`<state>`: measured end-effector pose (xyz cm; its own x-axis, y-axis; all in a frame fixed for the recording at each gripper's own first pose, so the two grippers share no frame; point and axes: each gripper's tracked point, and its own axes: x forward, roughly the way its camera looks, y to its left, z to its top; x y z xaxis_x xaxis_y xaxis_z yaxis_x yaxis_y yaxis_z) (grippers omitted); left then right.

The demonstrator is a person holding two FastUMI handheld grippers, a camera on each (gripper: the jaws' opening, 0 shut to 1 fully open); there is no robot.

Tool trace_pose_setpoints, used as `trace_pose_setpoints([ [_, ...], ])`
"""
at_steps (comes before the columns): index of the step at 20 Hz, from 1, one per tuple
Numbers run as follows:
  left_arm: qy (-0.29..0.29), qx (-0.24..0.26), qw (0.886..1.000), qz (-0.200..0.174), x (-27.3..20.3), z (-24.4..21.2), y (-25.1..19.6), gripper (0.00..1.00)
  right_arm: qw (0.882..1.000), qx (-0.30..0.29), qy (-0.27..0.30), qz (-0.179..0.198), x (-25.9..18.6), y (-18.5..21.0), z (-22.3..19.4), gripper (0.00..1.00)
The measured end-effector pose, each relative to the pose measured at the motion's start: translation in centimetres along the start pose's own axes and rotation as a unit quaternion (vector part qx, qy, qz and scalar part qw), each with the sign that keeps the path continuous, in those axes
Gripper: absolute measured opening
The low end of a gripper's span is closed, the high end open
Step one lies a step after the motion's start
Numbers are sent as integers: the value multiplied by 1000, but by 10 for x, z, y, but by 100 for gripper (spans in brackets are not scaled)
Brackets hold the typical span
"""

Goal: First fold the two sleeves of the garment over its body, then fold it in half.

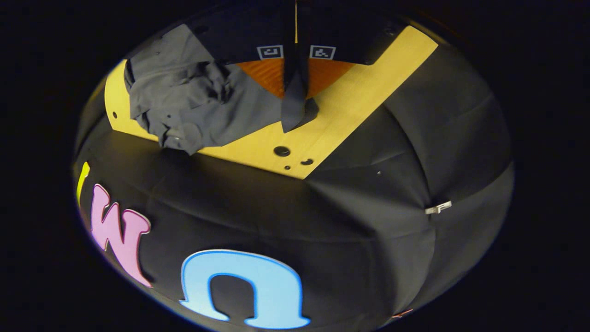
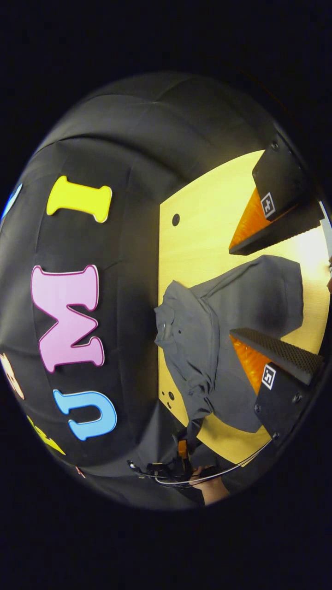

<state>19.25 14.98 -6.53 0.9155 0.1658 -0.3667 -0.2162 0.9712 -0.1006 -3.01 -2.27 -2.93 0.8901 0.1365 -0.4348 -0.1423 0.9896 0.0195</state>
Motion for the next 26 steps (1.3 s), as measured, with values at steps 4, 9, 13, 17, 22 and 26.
trace_pose_setpoints([
  [4, -22, 7, 998, -65, -10, 10, -97, 6, 1000, 10, 2, -6, 8, -29, -8, 97],
  [9, -20, 19, 990, -136, -12, 3, -218, 6, 1000, 12, 10, -6, 18, -59, -19, 98],
  [13, 0, 41, 984, -176, -14, -22, -295, 7, 1000, 17, 17, -8, 24, -81, -25, 98],
  [17, 32, 48, 976, -209, -12, -51, -353, 7, 999, 25, 27, -8, 27, -95, -34, 98],
  [22, 56, 72, 970, -226, -2, -79, -405, 11, 999, 27, 43, -6, 40, -106, -47, 98],
  [26, 74, 89, 968, -222, 7, -100, -426, 24, 998, 29, 51, -3, 43, -107, -51, 98],
])
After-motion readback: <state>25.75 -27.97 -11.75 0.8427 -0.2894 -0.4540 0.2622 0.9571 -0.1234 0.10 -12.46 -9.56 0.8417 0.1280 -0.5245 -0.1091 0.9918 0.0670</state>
